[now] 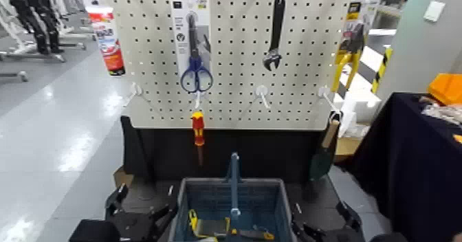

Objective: Put the yellow pliers into the crate.

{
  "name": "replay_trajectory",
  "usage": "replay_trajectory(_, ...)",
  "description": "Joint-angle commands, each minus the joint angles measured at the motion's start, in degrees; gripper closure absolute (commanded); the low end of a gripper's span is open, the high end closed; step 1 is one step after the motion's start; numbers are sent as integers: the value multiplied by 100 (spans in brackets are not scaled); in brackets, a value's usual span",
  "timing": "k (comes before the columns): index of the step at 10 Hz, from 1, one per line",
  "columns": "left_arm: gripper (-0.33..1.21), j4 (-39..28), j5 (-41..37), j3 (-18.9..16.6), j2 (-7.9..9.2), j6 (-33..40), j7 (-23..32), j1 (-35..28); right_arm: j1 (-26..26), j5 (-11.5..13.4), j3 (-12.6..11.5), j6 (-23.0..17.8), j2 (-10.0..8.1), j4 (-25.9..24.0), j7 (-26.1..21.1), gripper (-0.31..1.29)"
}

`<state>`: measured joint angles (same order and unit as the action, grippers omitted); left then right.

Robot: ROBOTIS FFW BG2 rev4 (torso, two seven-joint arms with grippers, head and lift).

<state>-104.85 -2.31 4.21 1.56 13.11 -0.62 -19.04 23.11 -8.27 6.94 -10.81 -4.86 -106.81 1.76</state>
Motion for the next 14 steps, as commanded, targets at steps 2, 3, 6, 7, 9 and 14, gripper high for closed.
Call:
replay_trajectory(2,16,0,-16,10,-7,-19,0,23,-8,-25,-17,9,-7,-15,0,15)
replay_trajectory(3,16,0,-16,10,-7,-45,-9,40,-8,-34,-17,9,-7,-15,0,15)
replay_trajectory(6,16,9,-16,19,-16,-71,-26,75,-105,-87,-79,53,-24,-15,18,15)
replay_trajectory(7,16,9,-16,28,-7,-80,-44,84,-175,-113,-149,88,-24,-15,79,15)
replay_trajectory(9,16,9,-33,19,-7,-89,-79,93,-342,-157,-307,193,-24,-24,317,15)
replay_trajectory(14,16,9,-60,28,-7,-142,-123,111,-923,-148,-659,492,-24,2,923,15)
